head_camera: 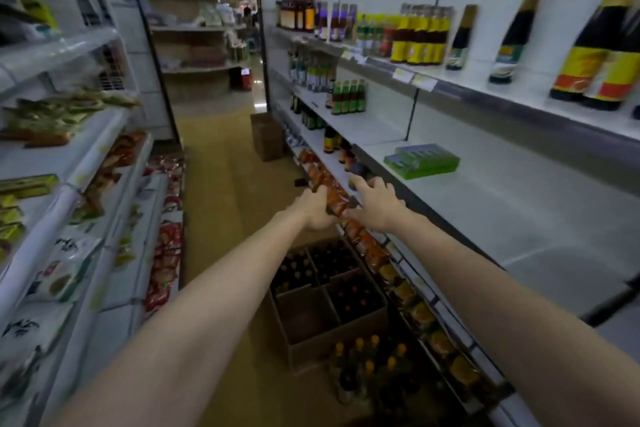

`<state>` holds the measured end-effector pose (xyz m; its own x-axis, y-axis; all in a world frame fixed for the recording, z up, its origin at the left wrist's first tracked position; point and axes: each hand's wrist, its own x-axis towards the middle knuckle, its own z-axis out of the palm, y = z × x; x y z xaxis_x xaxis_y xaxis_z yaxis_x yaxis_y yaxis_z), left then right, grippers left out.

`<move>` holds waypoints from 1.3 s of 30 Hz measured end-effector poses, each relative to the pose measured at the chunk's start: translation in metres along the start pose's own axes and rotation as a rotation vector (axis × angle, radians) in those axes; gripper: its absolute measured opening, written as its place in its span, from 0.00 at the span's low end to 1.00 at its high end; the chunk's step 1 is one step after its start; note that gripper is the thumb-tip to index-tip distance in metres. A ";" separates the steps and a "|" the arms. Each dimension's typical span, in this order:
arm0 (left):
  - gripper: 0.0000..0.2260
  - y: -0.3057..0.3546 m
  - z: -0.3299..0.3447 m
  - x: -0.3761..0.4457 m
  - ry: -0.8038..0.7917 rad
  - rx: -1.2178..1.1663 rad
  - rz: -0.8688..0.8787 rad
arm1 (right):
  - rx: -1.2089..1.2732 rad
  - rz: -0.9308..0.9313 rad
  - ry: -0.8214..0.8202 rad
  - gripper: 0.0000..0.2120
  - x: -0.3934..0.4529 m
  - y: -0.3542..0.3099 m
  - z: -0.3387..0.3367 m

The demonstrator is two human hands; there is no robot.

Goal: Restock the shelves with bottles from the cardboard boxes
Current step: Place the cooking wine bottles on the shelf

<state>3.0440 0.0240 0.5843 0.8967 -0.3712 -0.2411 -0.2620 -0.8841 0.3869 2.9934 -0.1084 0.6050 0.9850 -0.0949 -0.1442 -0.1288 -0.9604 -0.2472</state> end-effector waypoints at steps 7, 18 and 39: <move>0.34 -0.107 0.016 0.073 -0.083 -0.033 -0.084 | 0.042 -0.040 -0.226 0.38 0.093 -0.043 0.072; 0.34 -0.199 0.044 0.166 -0.208 -0.015 -0.221 | 0.043 -0.045 -0.398 0.38 0.198 -0.065 0.135; 0.32 -0.211 0.122 0.335 -0.434 0.034 -0.291 | 0.272 0.143 -0.592 0.38 0.369 0.025 0.235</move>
<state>3.3562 0.0516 0.3127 0.7053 -0.1859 -0.6841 -0.0416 -0.9742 0.2218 3.3269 -0.1062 0.3198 0.7368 0.0179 -0.6758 -0.3541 -0.8413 -0.4083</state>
